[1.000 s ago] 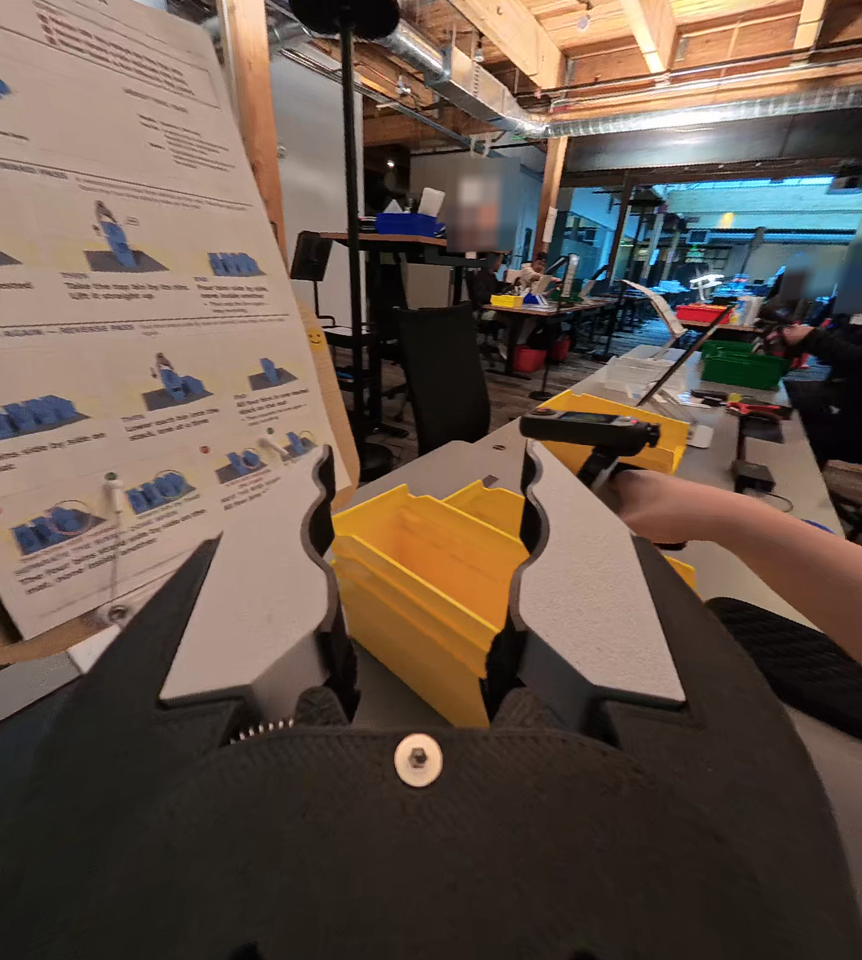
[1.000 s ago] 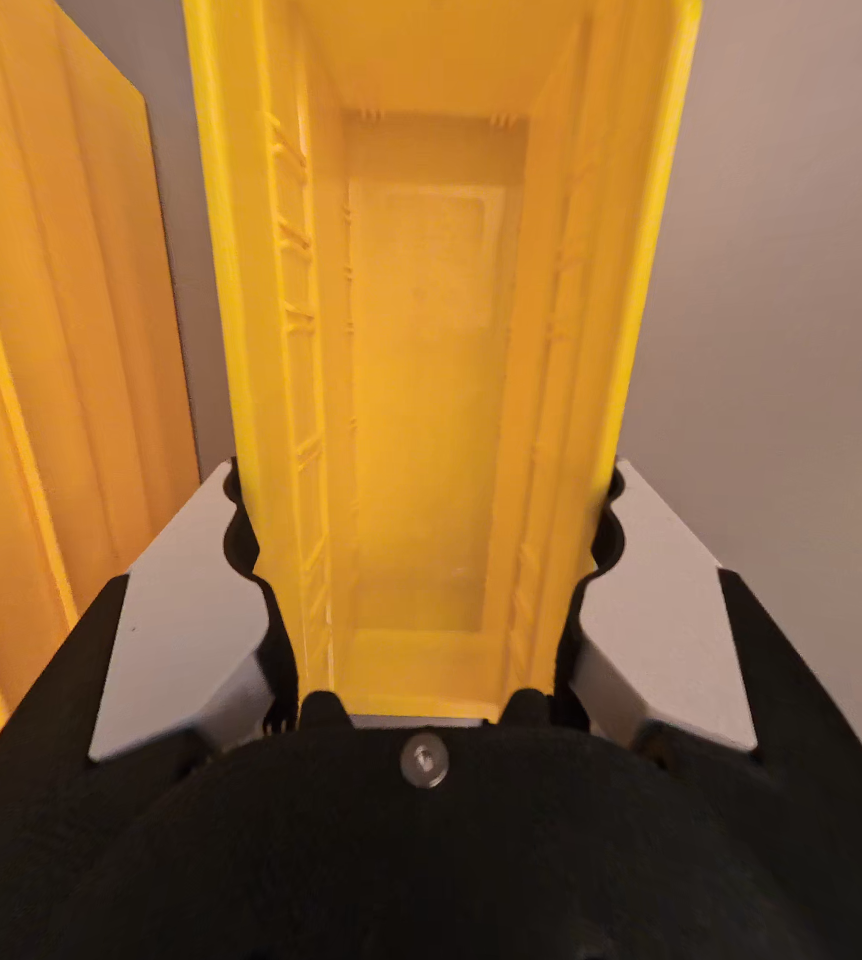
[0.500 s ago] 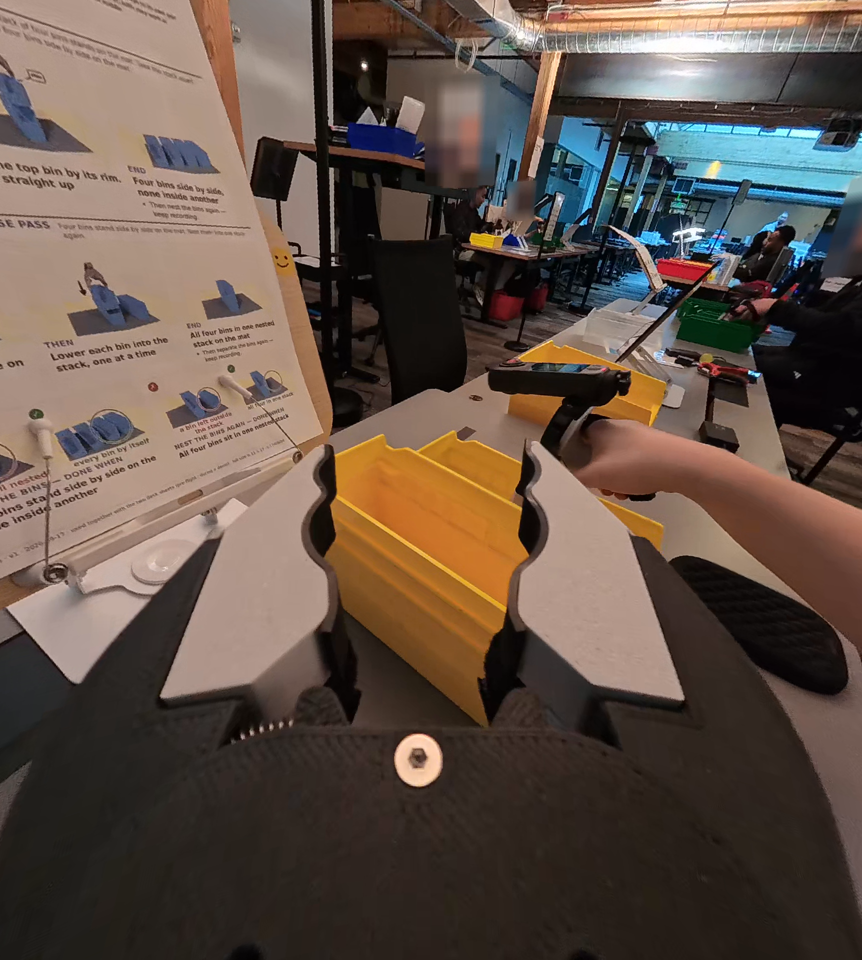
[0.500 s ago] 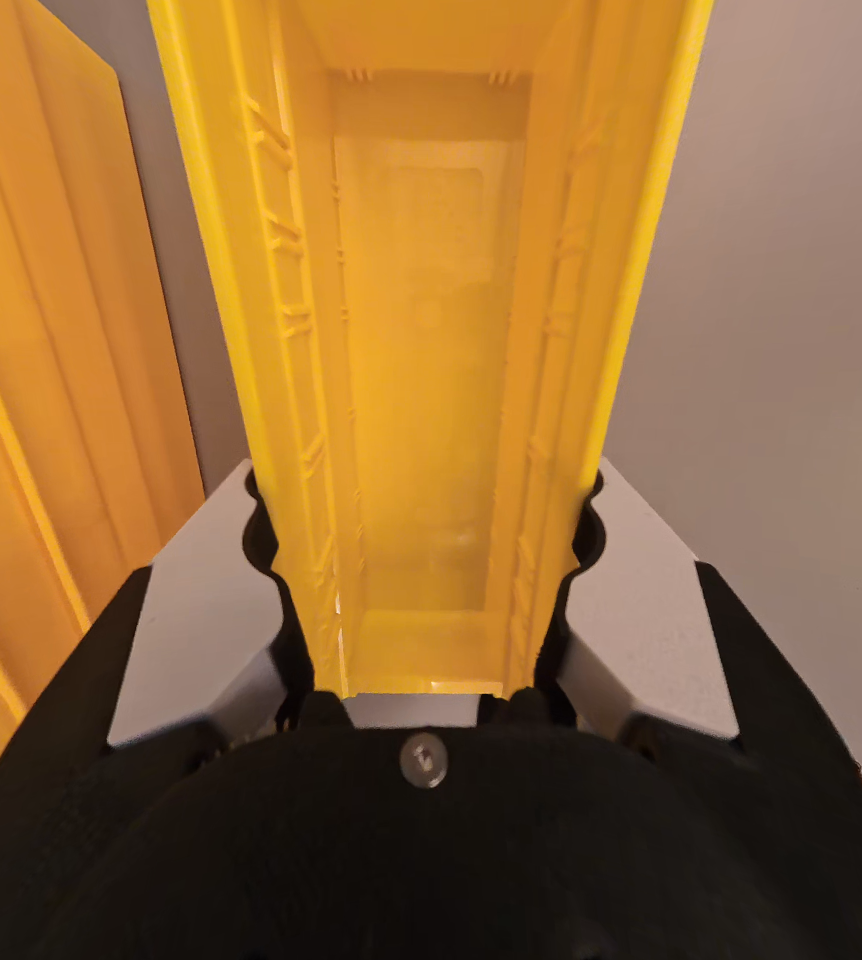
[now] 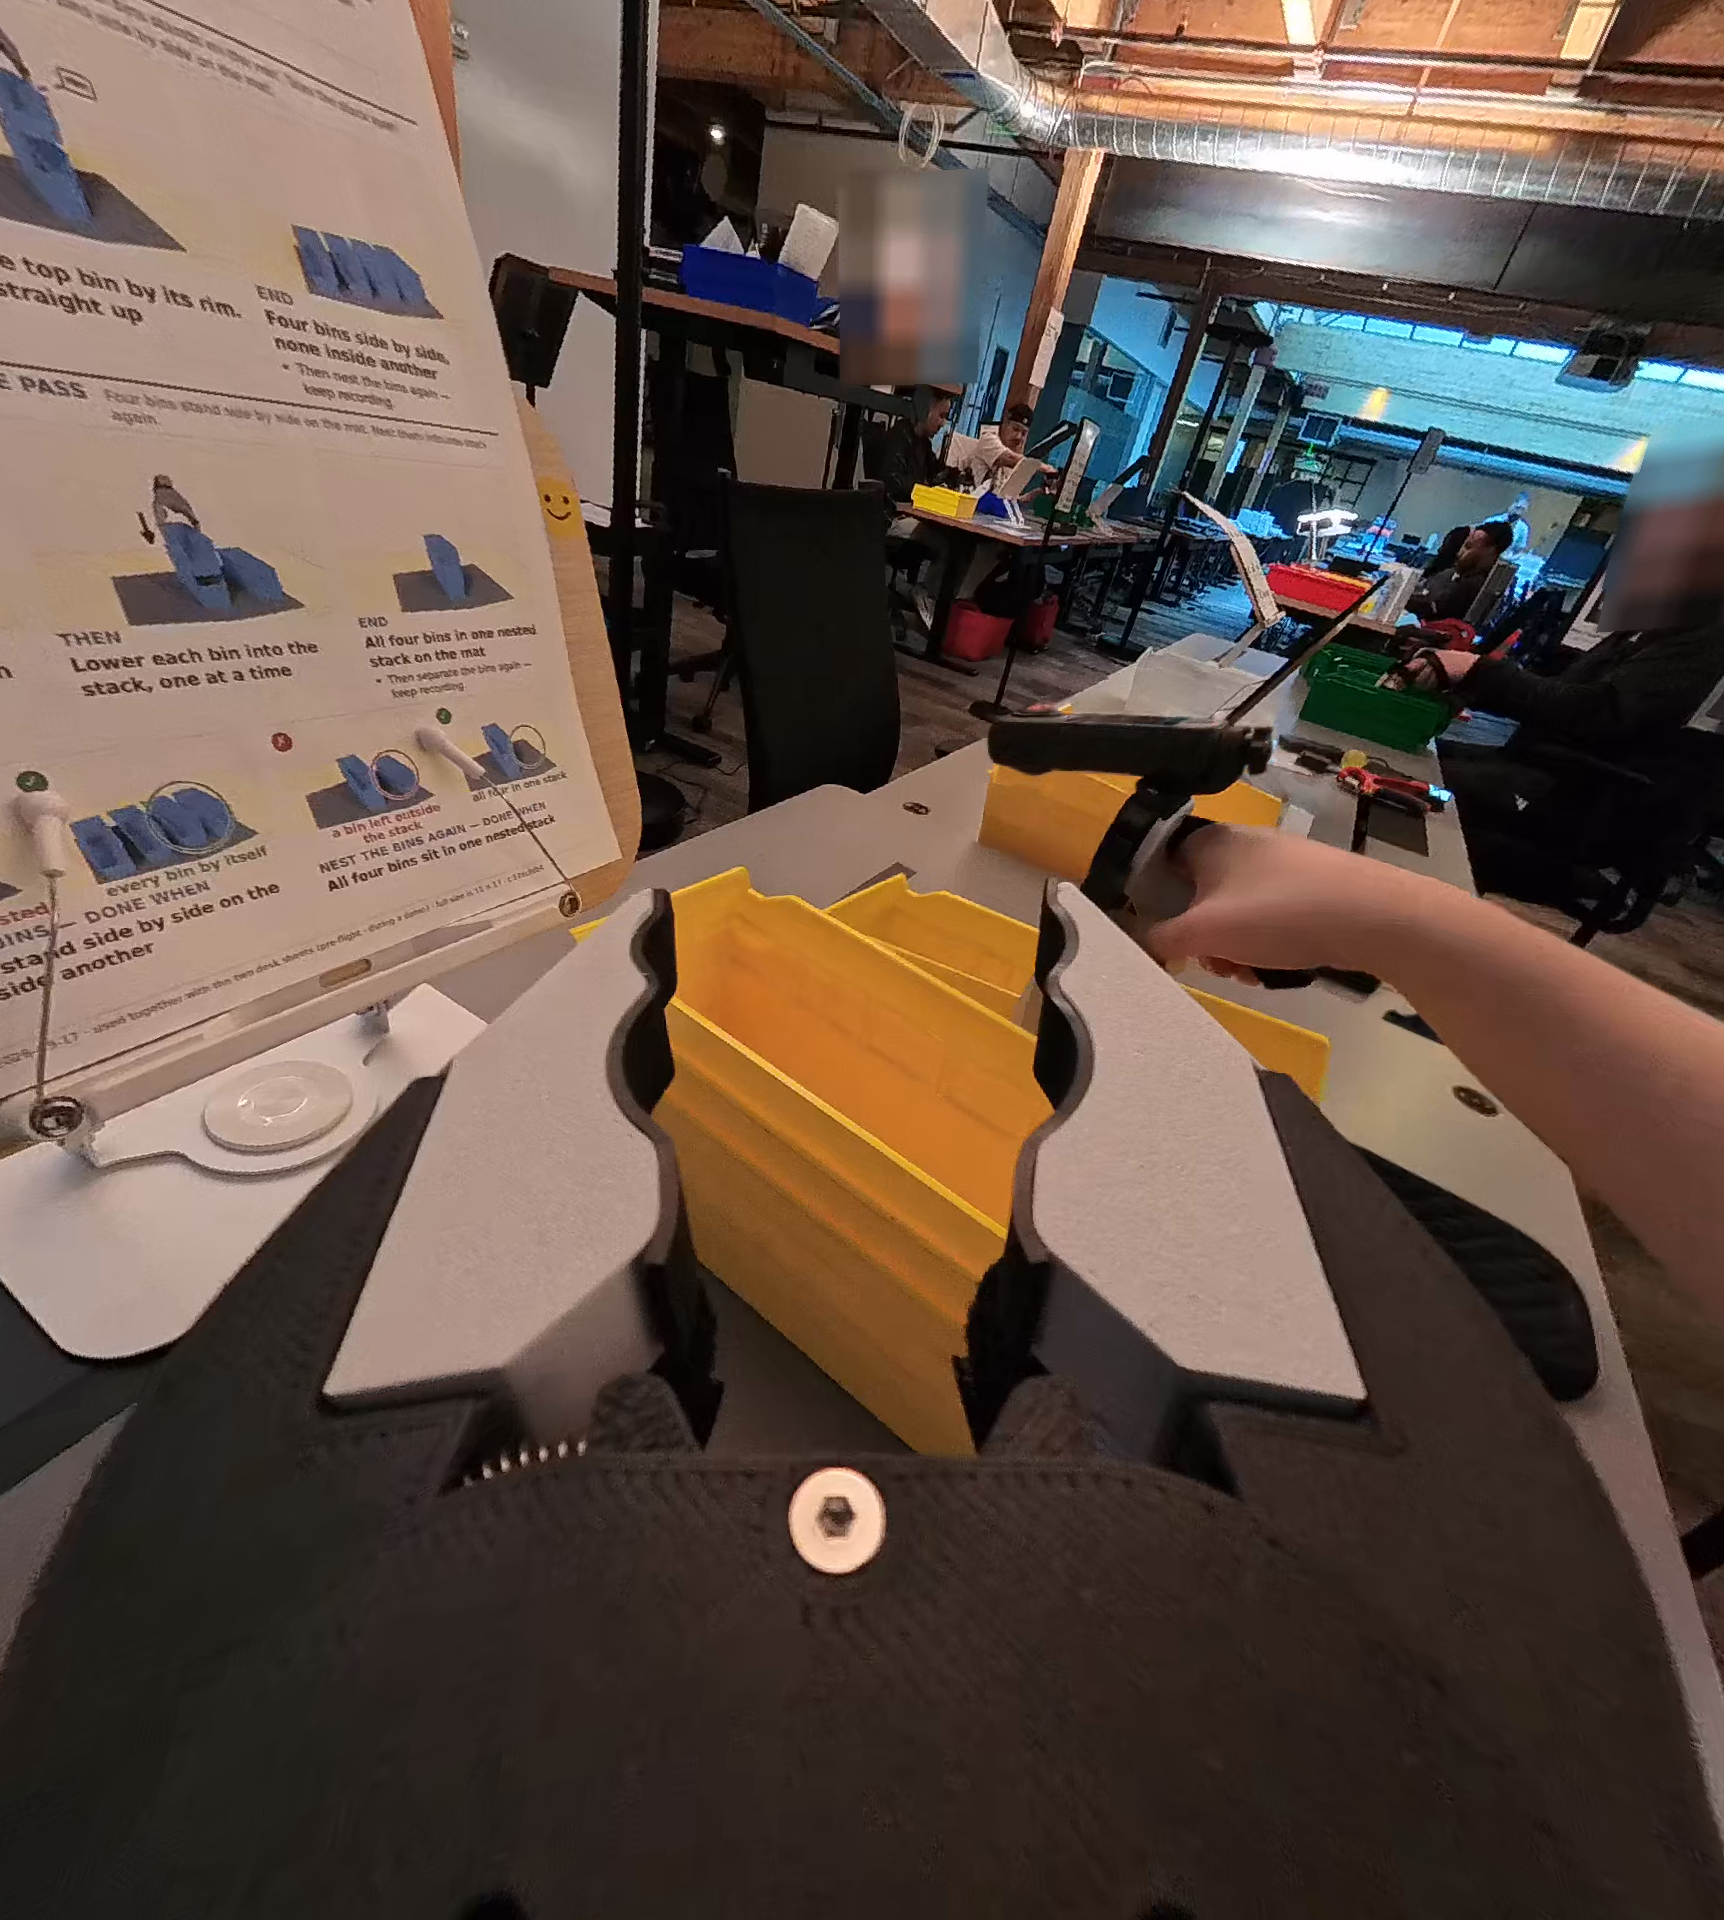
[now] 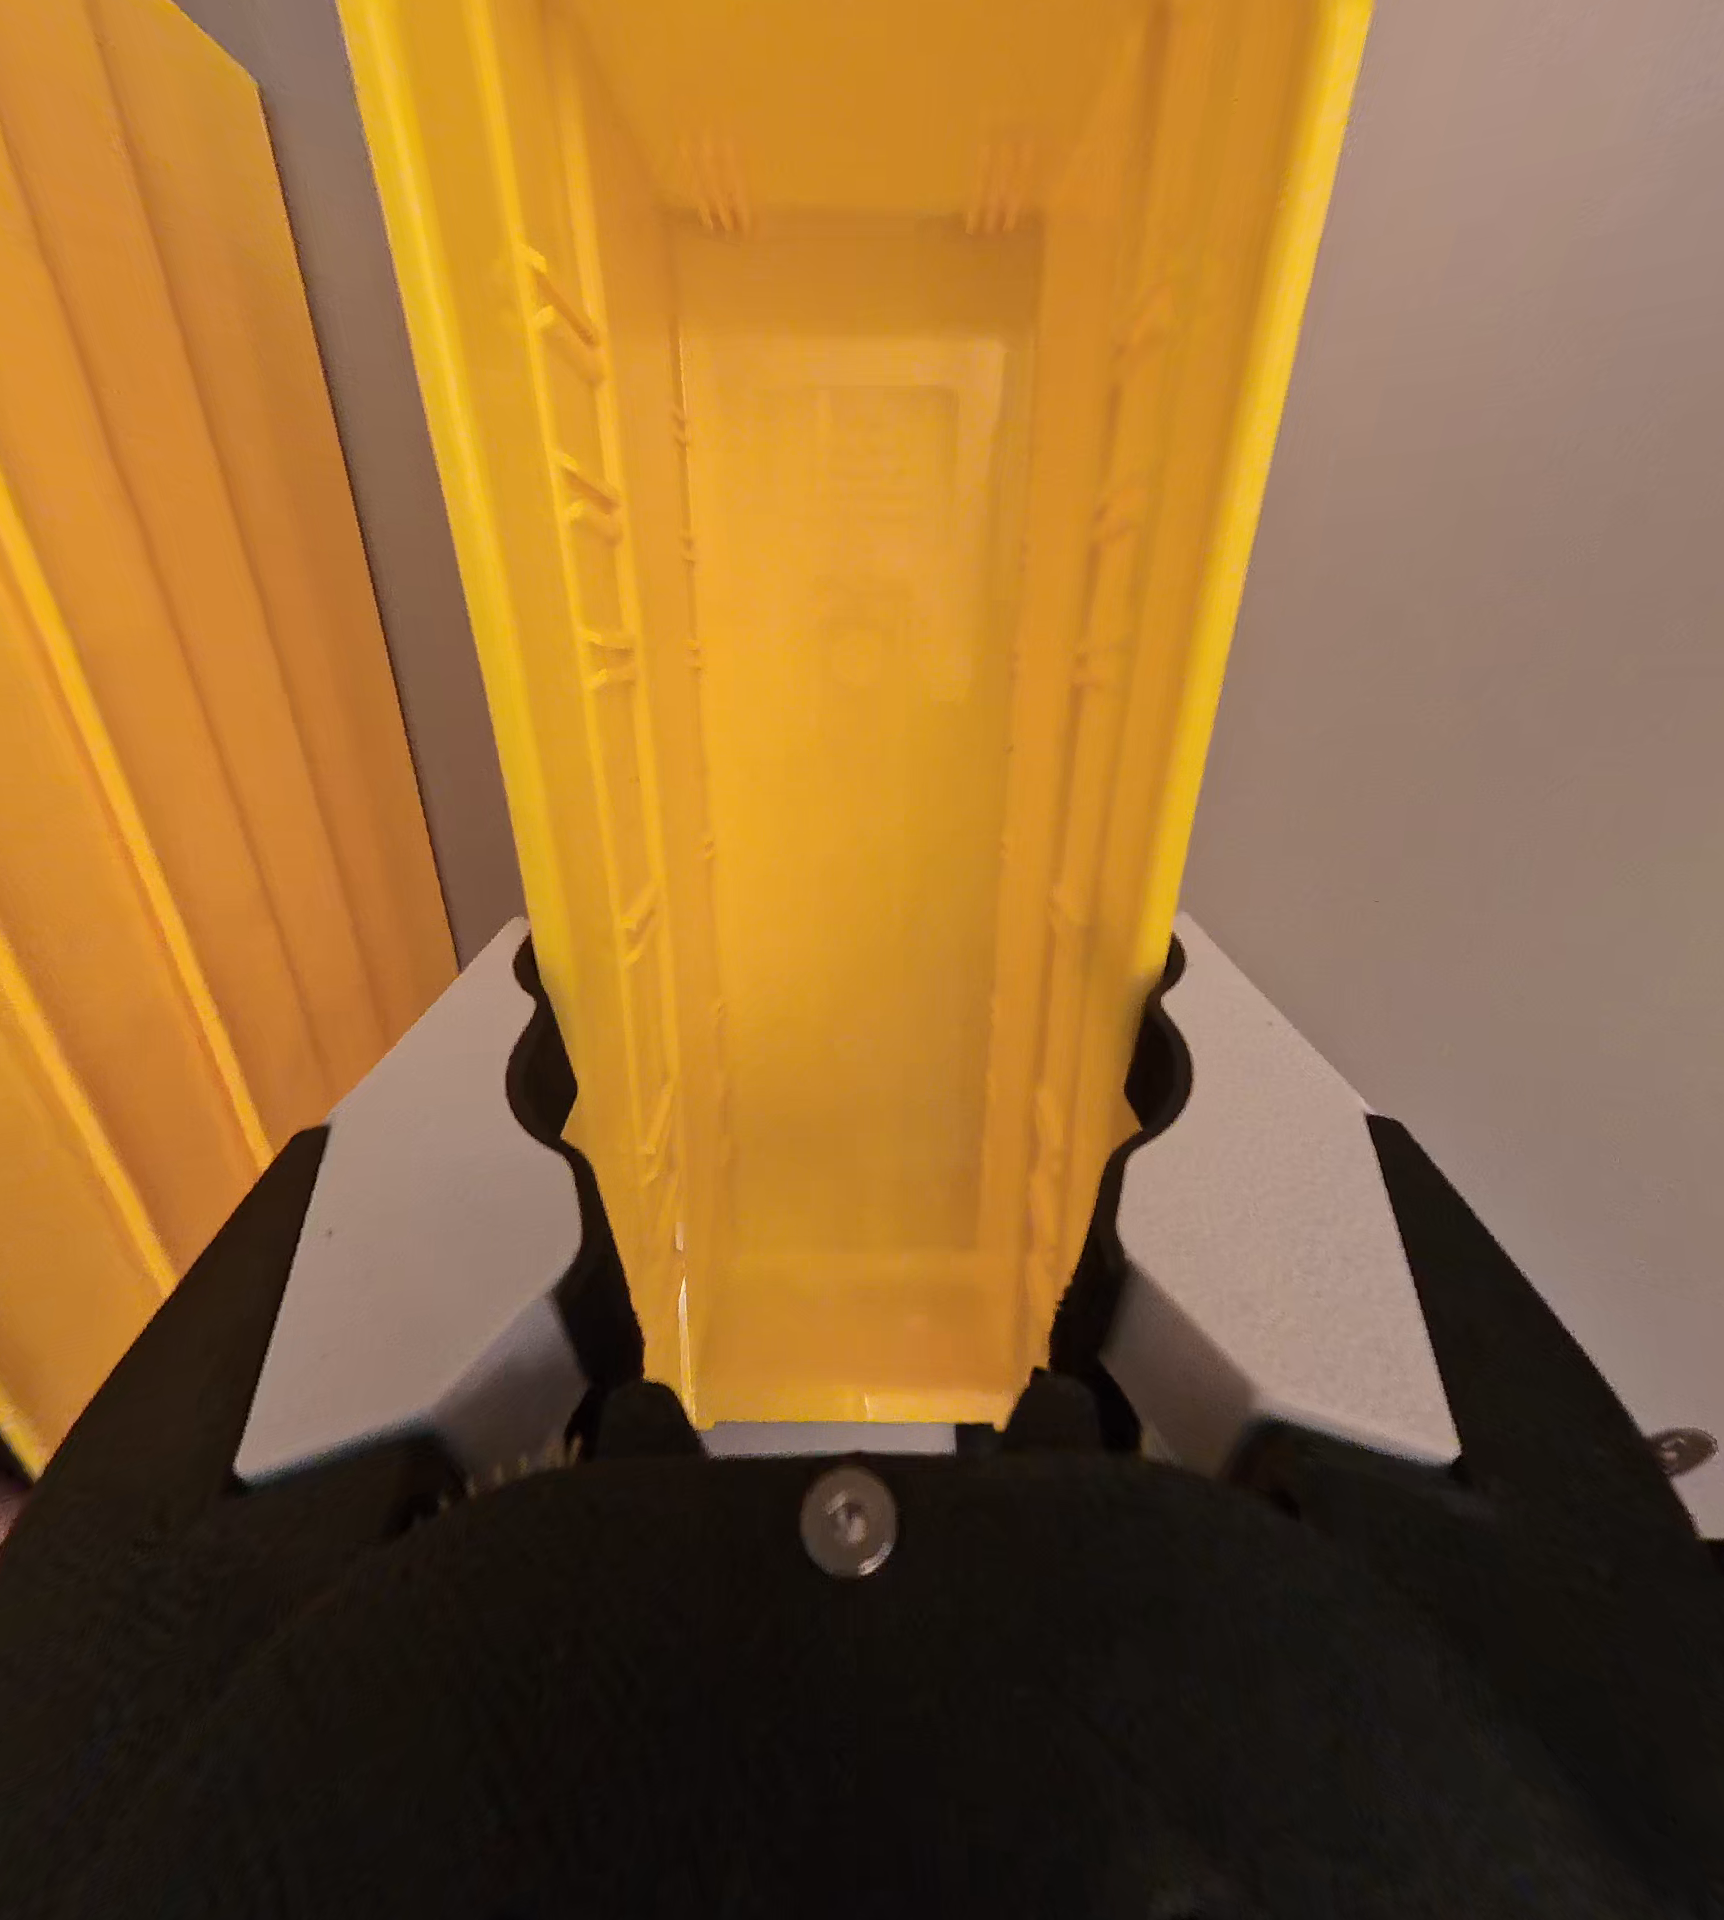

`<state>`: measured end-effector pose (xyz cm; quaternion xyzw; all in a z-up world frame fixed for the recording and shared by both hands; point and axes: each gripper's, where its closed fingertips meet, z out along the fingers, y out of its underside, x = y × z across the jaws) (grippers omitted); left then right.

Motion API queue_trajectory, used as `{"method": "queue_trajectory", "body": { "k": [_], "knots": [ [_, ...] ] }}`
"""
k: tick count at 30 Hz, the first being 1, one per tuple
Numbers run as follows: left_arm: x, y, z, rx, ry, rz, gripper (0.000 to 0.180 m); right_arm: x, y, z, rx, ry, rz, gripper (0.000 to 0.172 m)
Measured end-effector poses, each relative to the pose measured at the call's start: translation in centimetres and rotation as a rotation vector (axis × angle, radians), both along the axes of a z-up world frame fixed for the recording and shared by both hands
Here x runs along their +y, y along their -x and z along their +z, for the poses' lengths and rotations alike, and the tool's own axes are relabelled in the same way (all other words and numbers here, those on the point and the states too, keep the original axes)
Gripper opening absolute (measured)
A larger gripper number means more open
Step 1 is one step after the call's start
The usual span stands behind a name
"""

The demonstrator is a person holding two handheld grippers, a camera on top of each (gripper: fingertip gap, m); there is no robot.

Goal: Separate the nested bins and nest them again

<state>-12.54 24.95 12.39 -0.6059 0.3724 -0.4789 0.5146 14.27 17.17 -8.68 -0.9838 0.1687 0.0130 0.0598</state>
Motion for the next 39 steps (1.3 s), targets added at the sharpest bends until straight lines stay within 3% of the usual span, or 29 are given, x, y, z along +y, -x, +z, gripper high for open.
{"method": "queue_trajectory", "body": {
  "k": [9, 13, 18, 22, 28, 39],
  "knots": [
    [0.4, 0.7, 0.4, -0.068, 0.074, -0.018, 0.067, -1.4, 0.1, 5.8, 0.017, -0.019, -0.029, 0.112],
    [2.7, 2.3, -0.2, -0.022, 0.044, 0.143, 0.063, -1.6, 0.6, 10.3, -0.003, -0.055, -0.042, 0.112],
    [2.7, 2.5, 0.2, -0.015, 0.015, 0.16, 0.065, -0.9, 3.1, 16.0, -0.023, -0.109, -0.023, 0.113],
    [2.4, 2.1, -0.1, 0.006, 0.016, 0.15, 0.065, 0.4, 6.8, 18.5, 0.014, -0.146, 0.001, 0.113],
    [2.9, 3.3, 0.7, -0.03, -0.009, 0.189, 0.063, 2.9, 12.2, 17.5, 0.073, -0.127, 0.049, 0.113],
    [3.3, 4.5, 1.0, -0.074, 0.031, 0.188, 0.062, 5.9, 15.1, 12.1, 0.07, -0.045, 0.0, 0.114]
  ]
}}
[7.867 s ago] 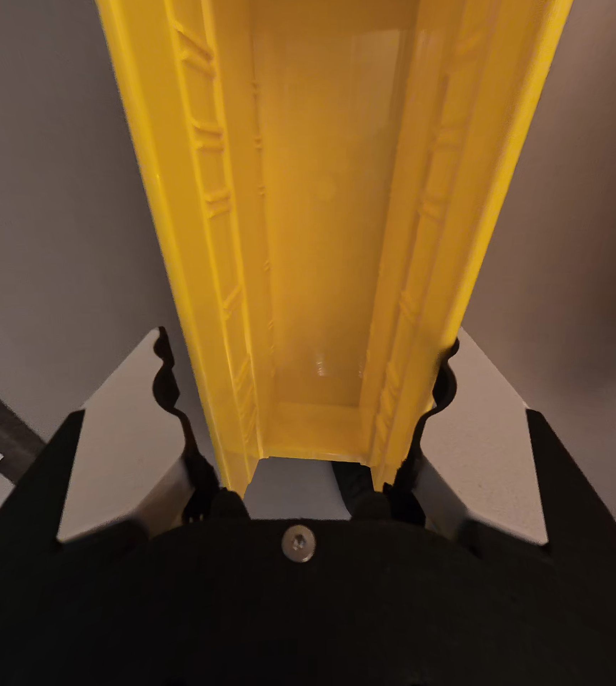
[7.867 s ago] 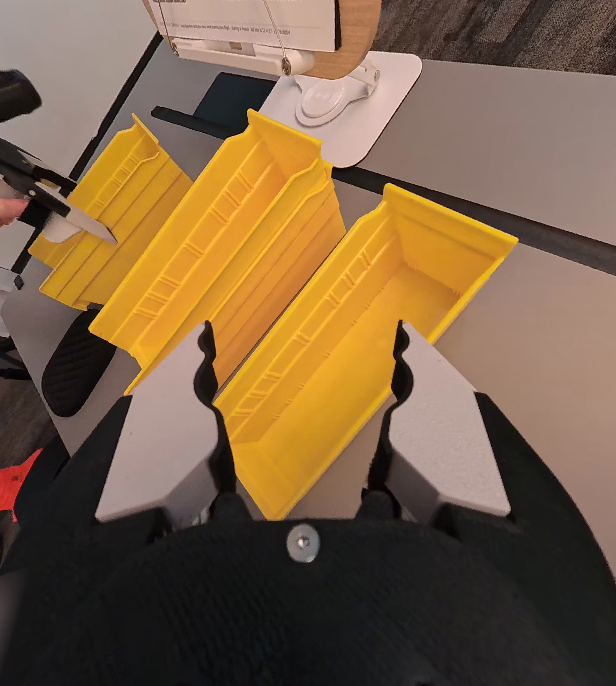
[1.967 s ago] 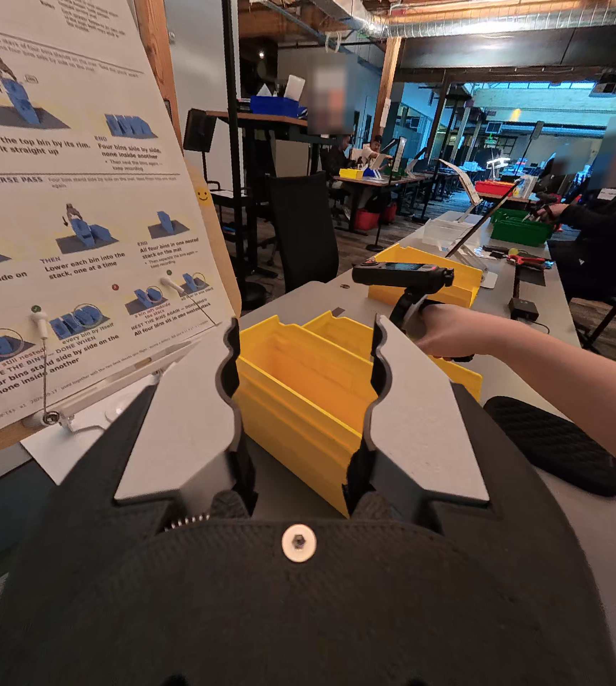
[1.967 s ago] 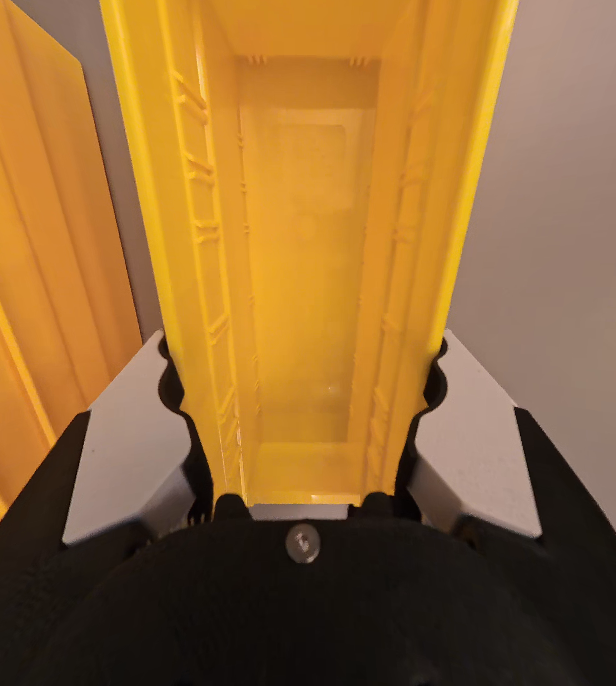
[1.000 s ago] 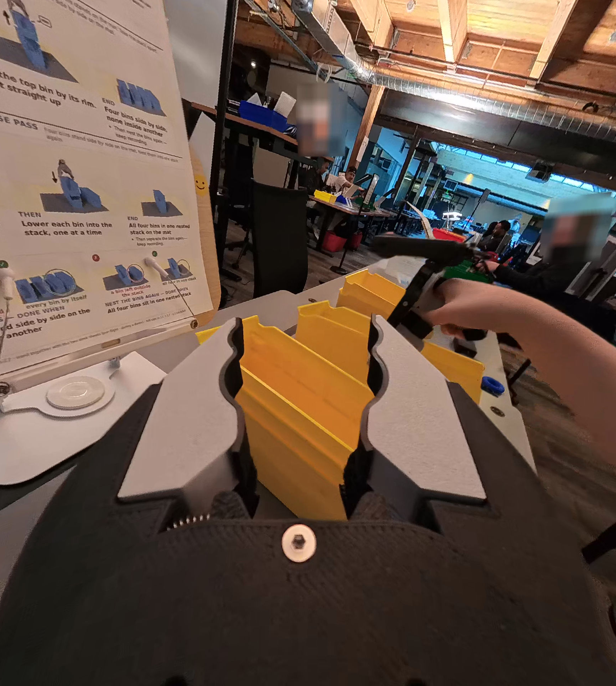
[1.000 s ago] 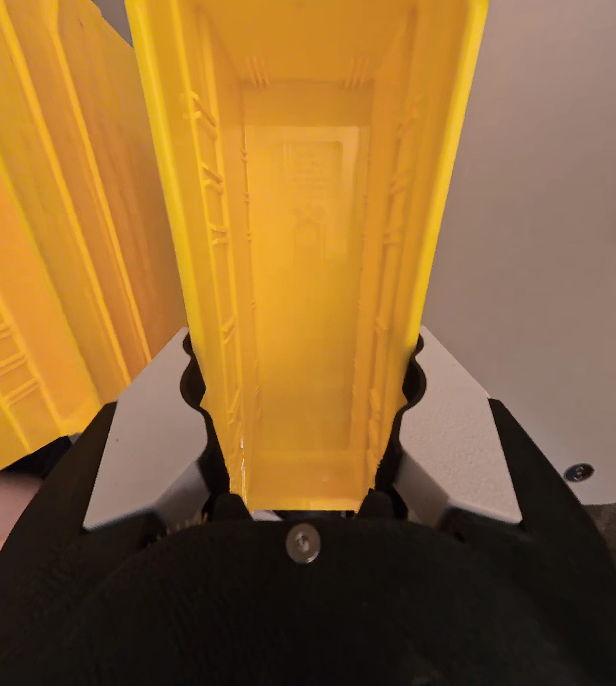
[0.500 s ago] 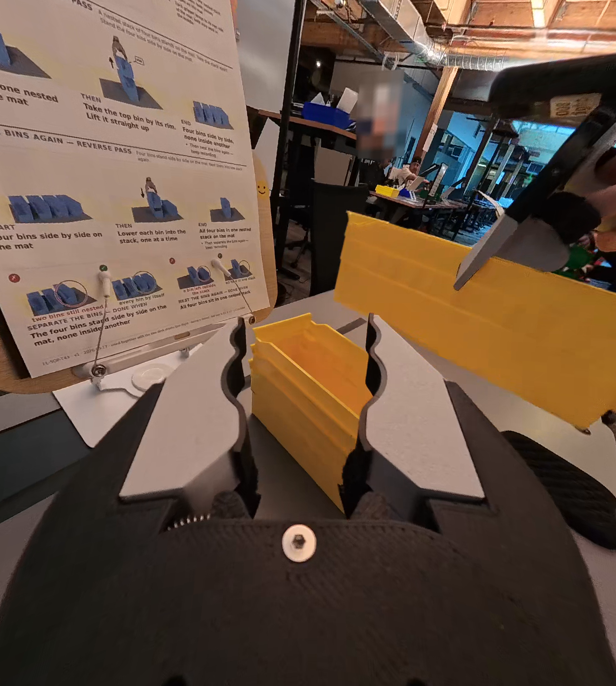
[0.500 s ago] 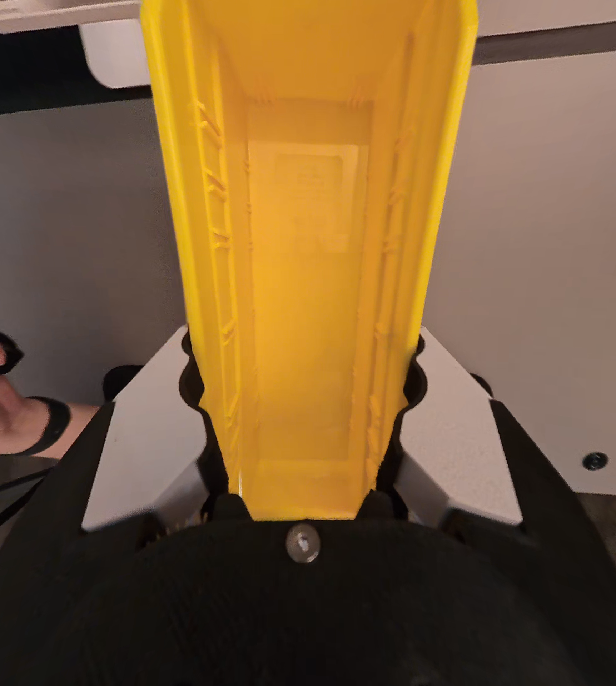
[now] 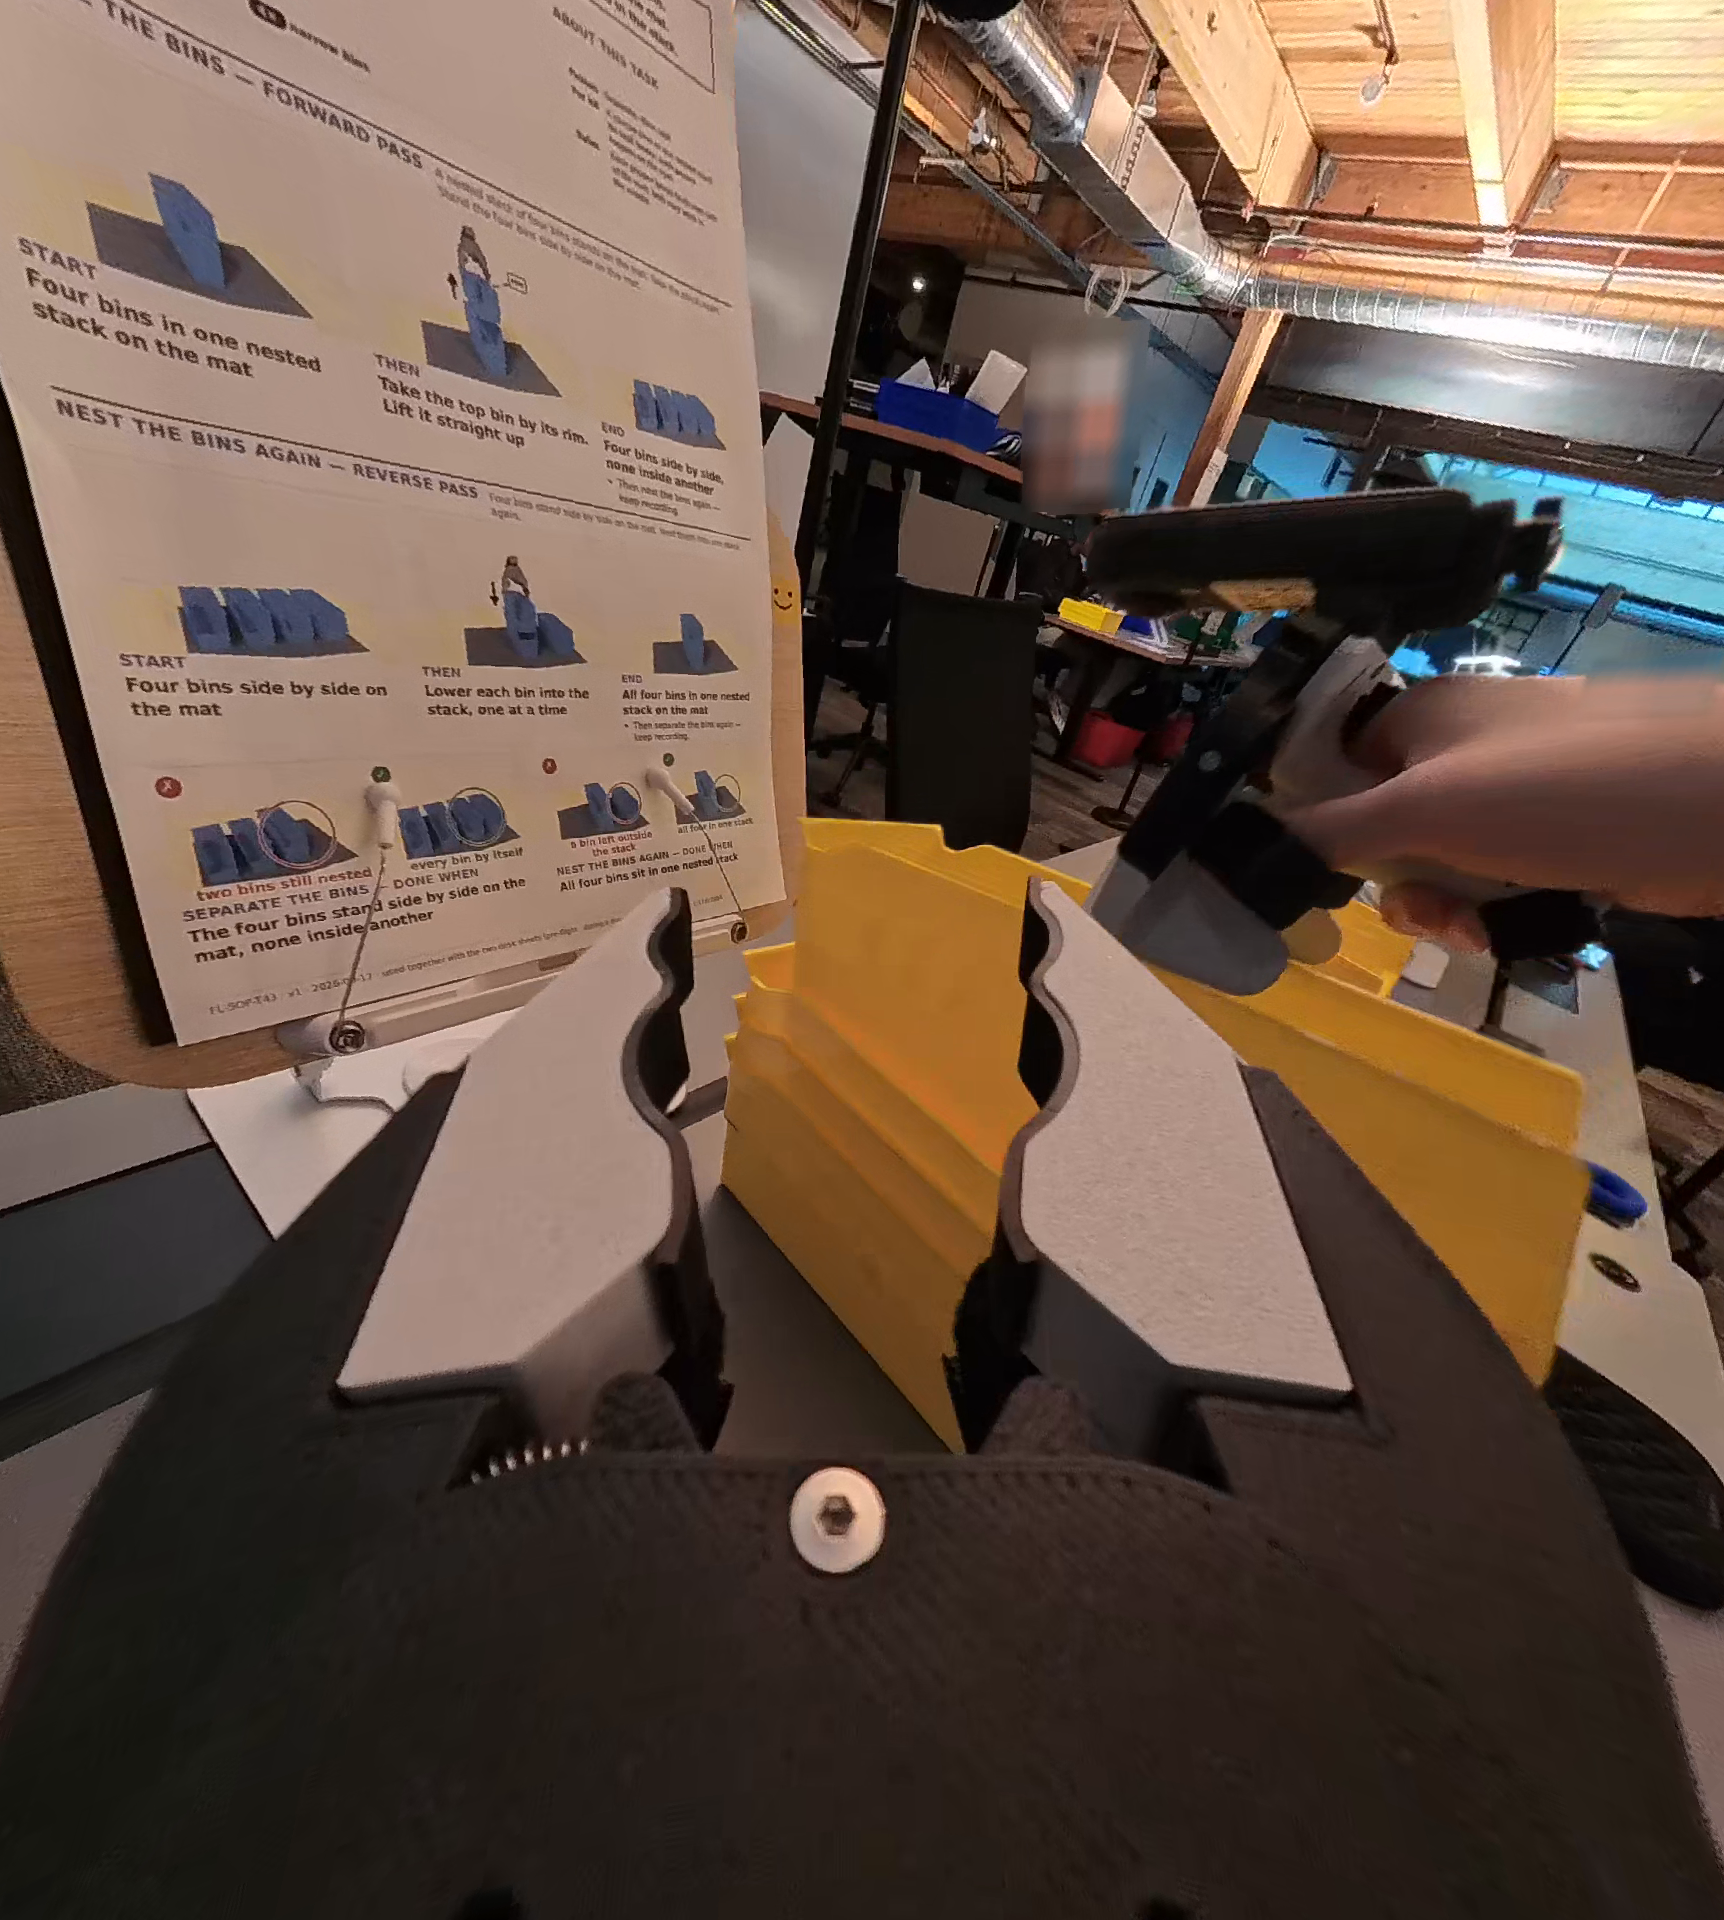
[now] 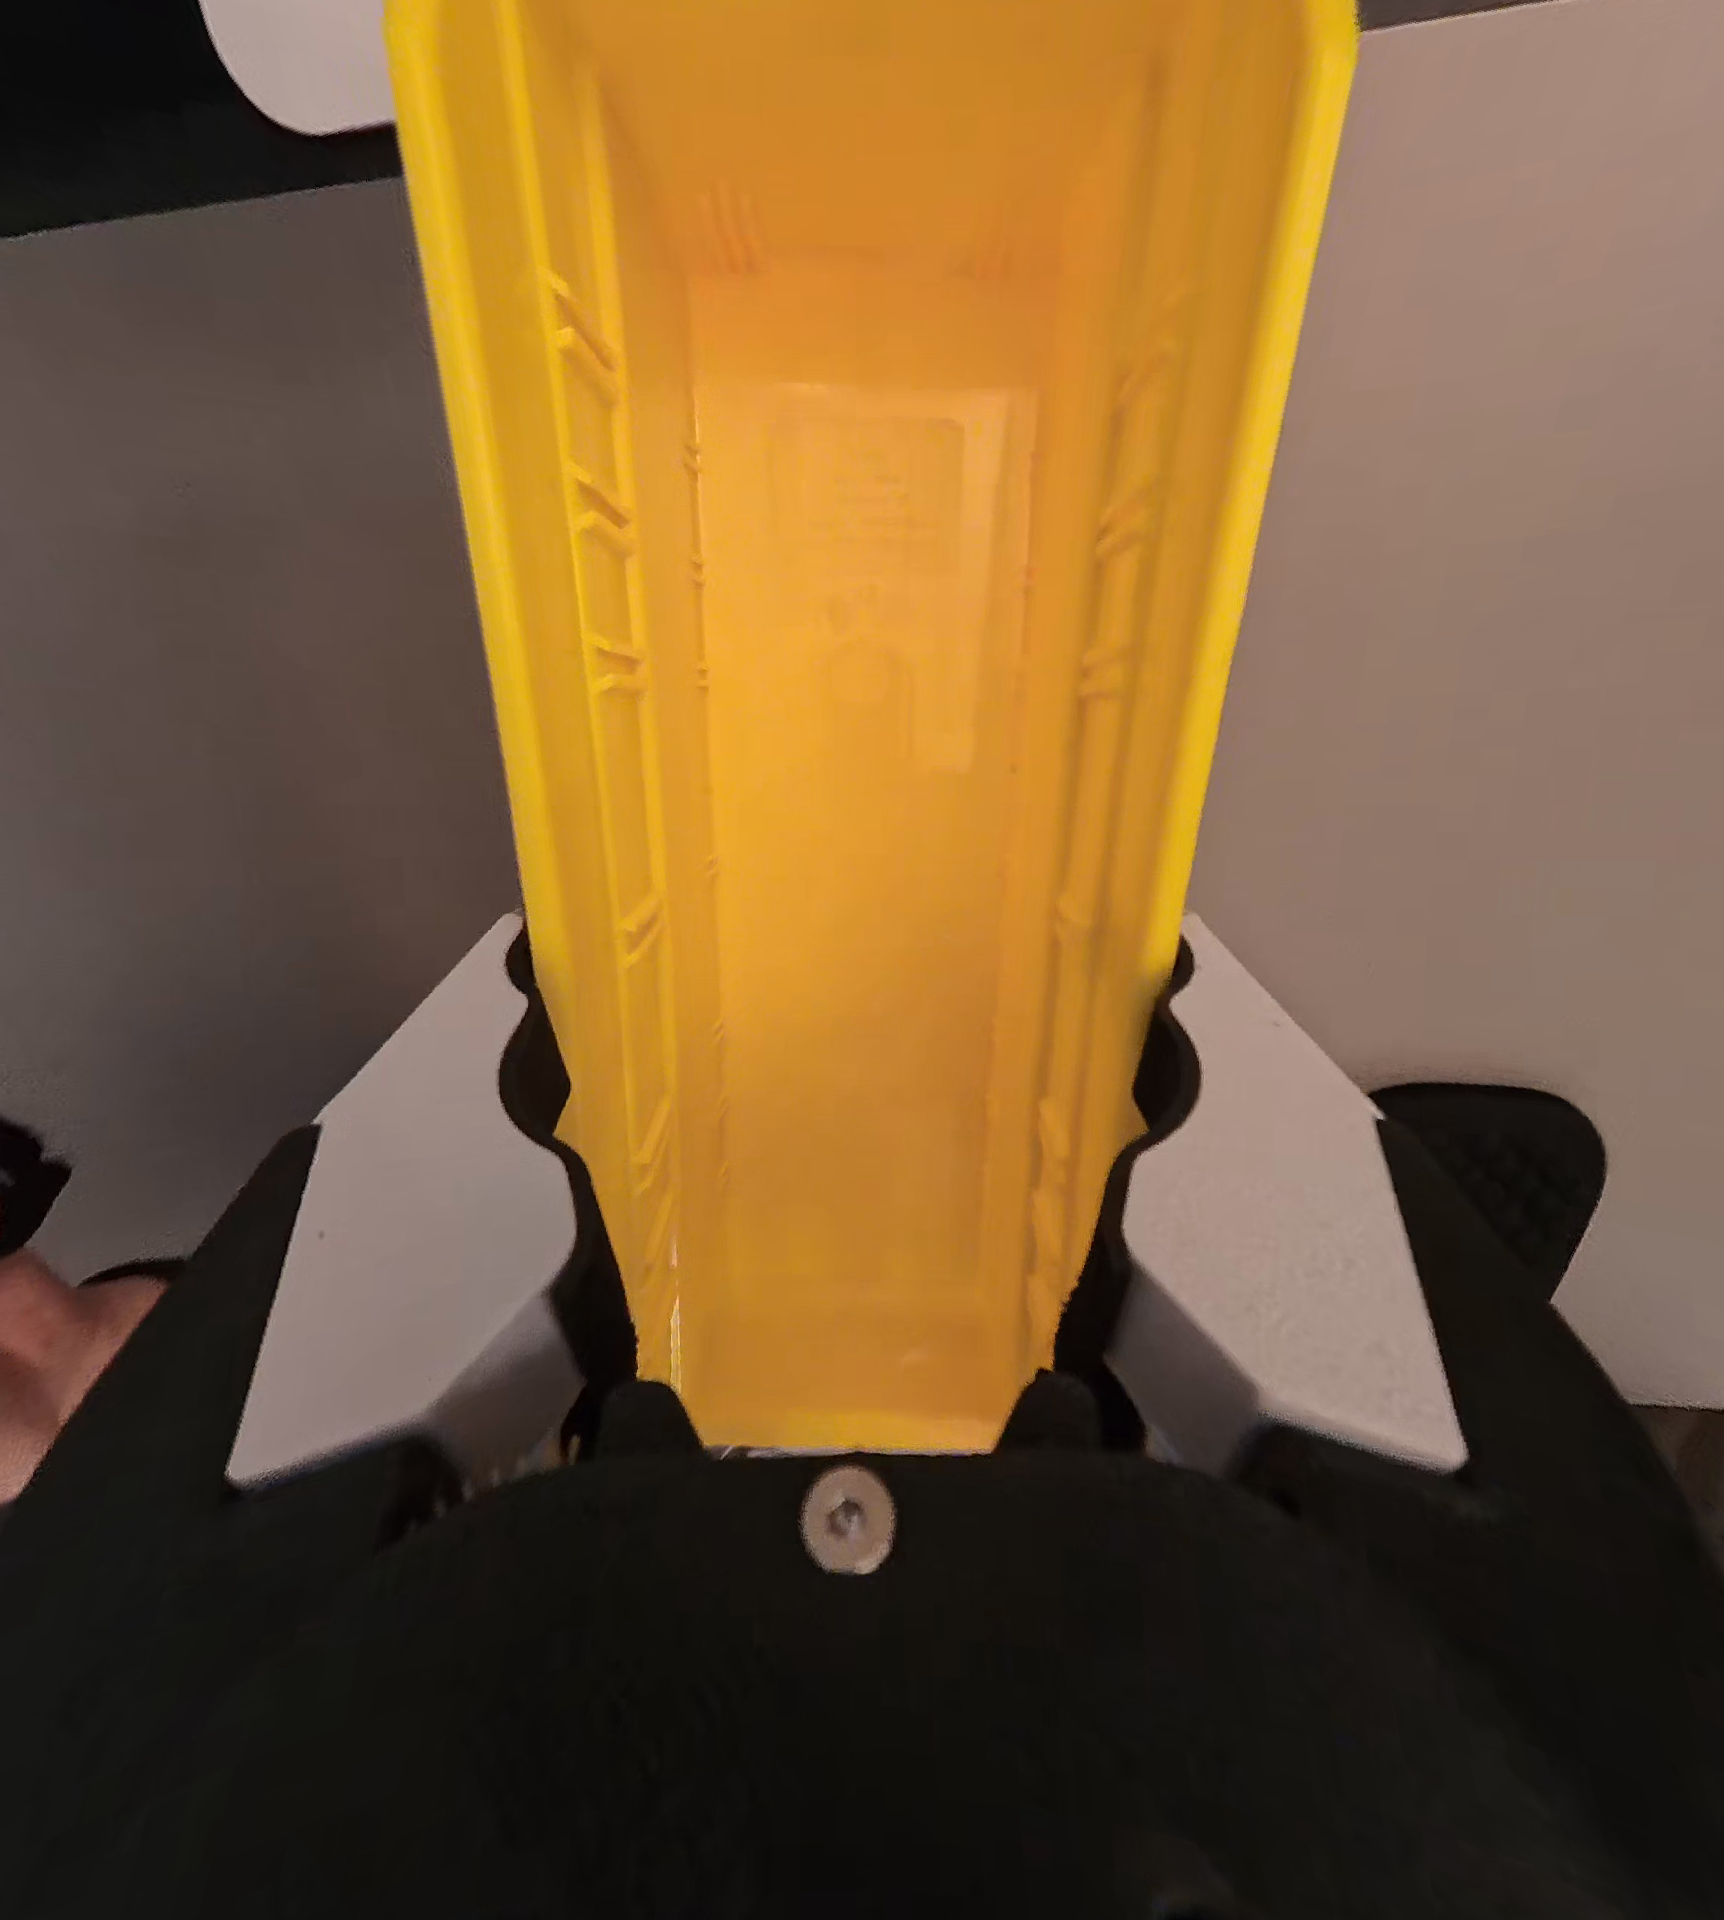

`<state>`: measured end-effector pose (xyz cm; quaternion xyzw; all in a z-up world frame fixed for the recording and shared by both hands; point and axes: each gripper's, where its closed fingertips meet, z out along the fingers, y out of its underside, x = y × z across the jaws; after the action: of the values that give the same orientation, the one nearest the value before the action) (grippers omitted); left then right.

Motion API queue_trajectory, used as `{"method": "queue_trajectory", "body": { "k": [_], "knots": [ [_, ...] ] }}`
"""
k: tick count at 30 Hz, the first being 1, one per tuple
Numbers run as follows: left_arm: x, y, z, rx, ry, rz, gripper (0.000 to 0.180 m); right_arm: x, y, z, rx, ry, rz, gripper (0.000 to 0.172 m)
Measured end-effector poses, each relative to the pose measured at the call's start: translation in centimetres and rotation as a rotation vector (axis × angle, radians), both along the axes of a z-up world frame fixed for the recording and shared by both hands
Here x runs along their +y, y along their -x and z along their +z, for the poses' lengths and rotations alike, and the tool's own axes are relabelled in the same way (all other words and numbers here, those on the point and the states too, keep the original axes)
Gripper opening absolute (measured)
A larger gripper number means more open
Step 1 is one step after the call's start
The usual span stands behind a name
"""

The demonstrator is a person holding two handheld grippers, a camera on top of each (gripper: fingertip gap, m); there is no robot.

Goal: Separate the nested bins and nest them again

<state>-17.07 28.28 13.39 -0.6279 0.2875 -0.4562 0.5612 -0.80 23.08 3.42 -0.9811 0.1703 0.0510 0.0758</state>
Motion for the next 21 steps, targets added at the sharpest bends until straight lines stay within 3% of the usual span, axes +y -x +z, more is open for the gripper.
{"method": "queue_trajectory", "body": {
  "k": [12, 21],
  "knots": [
    [-0.2, -0.3, -0.3, -0.004, 0.027, -0.025, 0.061, 0.9, 0.1, -3.9, -0.118, 0.02, 0.018, 0.115],
    [-0.4, -0.6, -0.4, -0.005, 0.038, -0.04, 0.062, 1.1, -0.1, -6.0, -0.113, 0.03, 0.024, 0.118]
  ]
}}
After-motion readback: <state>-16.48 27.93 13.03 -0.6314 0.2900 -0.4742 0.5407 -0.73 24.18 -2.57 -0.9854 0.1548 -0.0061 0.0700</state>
